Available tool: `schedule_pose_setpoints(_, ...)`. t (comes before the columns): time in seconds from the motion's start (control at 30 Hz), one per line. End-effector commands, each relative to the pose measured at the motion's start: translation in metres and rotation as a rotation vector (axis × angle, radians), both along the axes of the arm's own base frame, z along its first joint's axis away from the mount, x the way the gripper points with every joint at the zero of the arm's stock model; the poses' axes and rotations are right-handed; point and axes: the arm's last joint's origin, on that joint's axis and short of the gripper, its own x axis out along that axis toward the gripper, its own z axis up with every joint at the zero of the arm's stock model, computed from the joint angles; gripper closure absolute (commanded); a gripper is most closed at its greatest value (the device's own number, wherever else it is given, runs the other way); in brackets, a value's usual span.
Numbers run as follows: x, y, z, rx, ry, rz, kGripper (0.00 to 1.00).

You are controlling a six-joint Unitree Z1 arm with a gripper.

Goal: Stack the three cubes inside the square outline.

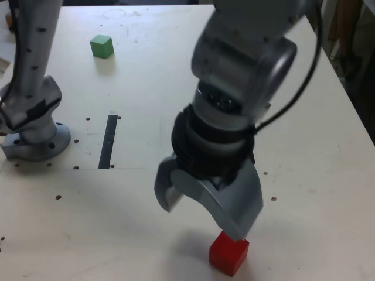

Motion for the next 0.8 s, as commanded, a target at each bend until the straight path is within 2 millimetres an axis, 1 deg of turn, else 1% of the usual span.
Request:
schedule_pose_setpoints(0.0,0.004,-0.005,-0.005,0.004,0.013,0.000,0.01)
schedule_pose_setpoints(0.3,0.021,-0.025,-0.025,-0.006,0.039,-0.003,0.02)
schedule_pose_setpoints(0.53,0.030,-0.033,-0.042,-0.007,0.066,0.004,0.05)
schedule_pose_setpoints(0.67,0.033,-0.036,-0.048,-0.008,0.075,0.006,0.10)
schedule_pose_setpoints(0.77,0.035,-0.037,-0.050,-0.003,0.076,0.012,0.19)
